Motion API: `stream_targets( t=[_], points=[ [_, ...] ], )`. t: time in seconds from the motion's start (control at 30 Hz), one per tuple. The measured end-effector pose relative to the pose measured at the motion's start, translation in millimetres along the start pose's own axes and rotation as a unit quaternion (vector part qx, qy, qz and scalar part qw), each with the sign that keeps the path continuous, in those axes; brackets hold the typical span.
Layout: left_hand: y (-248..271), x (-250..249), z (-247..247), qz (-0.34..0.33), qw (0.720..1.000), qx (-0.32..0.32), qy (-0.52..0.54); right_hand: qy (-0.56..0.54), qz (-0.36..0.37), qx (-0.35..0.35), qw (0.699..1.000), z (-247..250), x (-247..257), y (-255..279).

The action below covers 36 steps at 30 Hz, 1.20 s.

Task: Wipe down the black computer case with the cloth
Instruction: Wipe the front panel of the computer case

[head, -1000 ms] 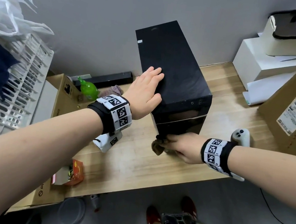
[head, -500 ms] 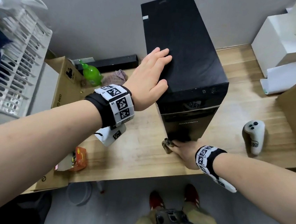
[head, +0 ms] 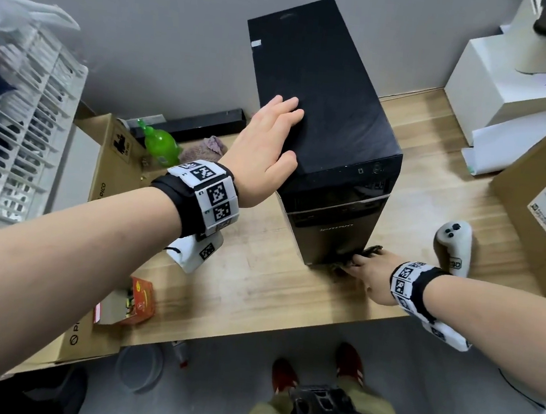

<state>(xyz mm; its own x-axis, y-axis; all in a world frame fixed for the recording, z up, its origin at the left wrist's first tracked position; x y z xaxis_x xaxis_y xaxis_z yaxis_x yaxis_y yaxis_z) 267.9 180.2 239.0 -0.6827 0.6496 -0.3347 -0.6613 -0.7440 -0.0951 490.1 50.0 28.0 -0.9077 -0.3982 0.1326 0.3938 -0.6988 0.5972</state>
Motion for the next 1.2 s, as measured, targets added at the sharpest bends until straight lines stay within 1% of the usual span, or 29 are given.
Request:
stream_targets(
  t=[0.1,0.17,0.2,0.23,0.3,0.33,0.37,0.4,0.43,0.47,0.53,0.57,0.6,0.67,0.73,0.77,0.8,0.9,0.93,1.0,1.07,1.1,1.13,1.2],
  points=[
    [0,0,0,0.002,1.0,-0.004,0.001,0.007,0.025,-0.021,0.999,17,-6,11],
    [0,0,1,0.0,1.0,-0.006,-0.004,-0.007,0.05,-0.066,0.997,34,-3,18],
    [0,0,1,-0.001,1.0,-0.005,-0.009,-0.006,0.064,-0.113,0.991,44,1,22],
    [0,0,1,-0.001,1.0,-0.002,-0.013,-0.002,0.084,-0.177,0.981,54,6,26],
    [-1,-1,0,-0.001,1.0,0.004,-0.021,0.004,0.125,-0.294,0.948,69,19,33],
    [-1,-1,0,-0.002,1.0,0.005,-0.024,-0.006,0.142,-0.328,0.934,73,25,34],
    [-1,0,0,-0.003,1.0,0.004,-0.025,-0.026,0.152,-0.342,0.927,77,32,34],
    [-1,0,0,-0.004,1.0,0.003,-0.027,-0.049,0.156,-0.339,0.926,78,38,32],
    [0,1,0,-0.004,1.0,0.003,-0.026,-0.063,0.154,-0.319,0.933,78,42,29],
    [0,1,-1,-0.003,1.0,0.002,-0.024,-0.067,0.143,-0.274,0.949,72,41,24],
    [1,2,-2,0.002,1.0,-0.001,-0.014,-0.086,0.107,-0.145,0.98,52,31,12],
    [2,2,-2,0.004,1.0,-0.005,-0.007,-0.098,0.084,-0.093,0.987,42,23,9],
    [2,2,-3,0.005,1.0,-0.008,-0.002,-0.109,0.062,-0.06,0.99,32,15,7],
    [1,1,-3,0.004,1.0,-0.01,0.003,-0.115,0.036,-0.025,0.992,22,0,6],
    [1,0,-4,0.003,1.0,-0.012,0.007,-0.101,0.033,-0.041,0.994,29,-13,12],
    [1,0,-3,0.004,1.0,-0.013,0.008,-0.083,0.043,-0.075,0.993,38,-18,17],
    [1,0,-3,0.004,1.0,-0.013,0.007,-0.062,0.059,-0.126,0.988,51,-22,22],
    [0,-2,-1,0.0,1.0,-0.014,0.004,-0.048,0.124,-0.273,0.953,87,-22,49],
    [0,-2,-1,-0.001,1.0,-0.015,0.004,-0.052,0.145,-0.307,0.939,93,-20,58],
    [0,-2,-2,-0.001,1.0,-0.014,0.003,-0.072,0.161,-0.34,0.924,107,-11,70],
    [0,0,-1,-0.002,1.0,-0.011,-0.001,-0.097,0.158,-0.342,0.921,110,-7,70],
    [0,0,-1,-0.002,1.0,-0.01,-0.004,-0.1,0.154,-0.328,0.927,106,-5,66],
    [0,0,0,-0.002,1.0,-0.009,-0.005,-0.097,0.148,-0.302,0.937,100,-4,59],
    [0,0,-1,0.0,1.0,-0.007,-0.003,-0.081,0.114,-0.204,0.969,81,-5,42]
  ],
)
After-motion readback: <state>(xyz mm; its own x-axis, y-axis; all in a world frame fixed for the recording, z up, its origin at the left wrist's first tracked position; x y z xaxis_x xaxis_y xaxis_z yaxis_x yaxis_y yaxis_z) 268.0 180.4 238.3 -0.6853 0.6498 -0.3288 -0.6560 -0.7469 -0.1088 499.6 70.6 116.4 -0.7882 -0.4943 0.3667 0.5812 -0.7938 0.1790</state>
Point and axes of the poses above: each hand's wrist, its own y-axis away from the middle knuckle, its own z-axis out of the back of the hand, x = y × z, the point moved 1 cm from there along -y, towards the middle knuckle, and after that the axes turned 4 degrees about -y, right-handed, at the moved point
